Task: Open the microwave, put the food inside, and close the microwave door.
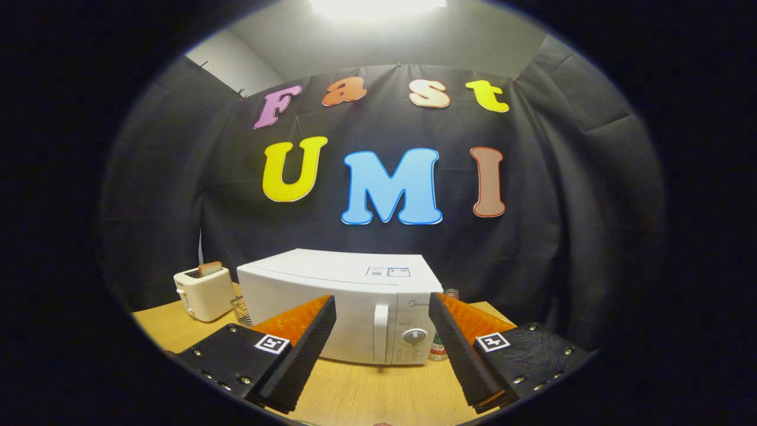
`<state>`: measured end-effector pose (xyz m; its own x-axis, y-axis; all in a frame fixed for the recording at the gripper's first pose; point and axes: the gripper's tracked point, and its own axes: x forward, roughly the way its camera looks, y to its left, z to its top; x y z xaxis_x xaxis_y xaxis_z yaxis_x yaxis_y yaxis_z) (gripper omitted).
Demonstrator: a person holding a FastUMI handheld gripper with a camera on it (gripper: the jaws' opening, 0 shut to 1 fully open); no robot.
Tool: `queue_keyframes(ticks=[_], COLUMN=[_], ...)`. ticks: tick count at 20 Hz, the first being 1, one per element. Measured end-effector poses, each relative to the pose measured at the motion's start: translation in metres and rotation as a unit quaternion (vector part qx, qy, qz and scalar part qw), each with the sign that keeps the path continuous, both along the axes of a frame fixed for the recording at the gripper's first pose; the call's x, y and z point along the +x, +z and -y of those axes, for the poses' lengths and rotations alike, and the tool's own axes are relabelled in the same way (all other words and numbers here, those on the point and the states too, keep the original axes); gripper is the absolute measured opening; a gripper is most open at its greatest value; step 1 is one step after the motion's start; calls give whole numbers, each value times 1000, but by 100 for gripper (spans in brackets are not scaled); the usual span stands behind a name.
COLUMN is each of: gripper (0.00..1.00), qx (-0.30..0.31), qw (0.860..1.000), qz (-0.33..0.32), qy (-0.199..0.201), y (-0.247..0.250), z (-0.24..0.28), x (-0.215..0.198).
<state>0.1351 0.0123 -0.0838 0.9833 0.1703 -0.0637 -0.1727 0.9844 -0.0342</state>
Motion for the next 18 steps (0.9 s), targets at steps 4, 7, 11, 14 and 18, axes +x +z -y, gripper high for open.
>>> queue_keyframes(ticks=[4,7,11,14,18], gripper=[99,99,99,99,99], qx=[-3,-16,-20,-14,-5], qw=[1000,999,997,995,992], qz=[-31,-47,-76,-101,-129], qy=[-3,-2,-3,-4,-1], y=[-38,-63,-97,-120,-144], z=[-1,-1,-6,-11,-16], x=[35,57,80,95,108])
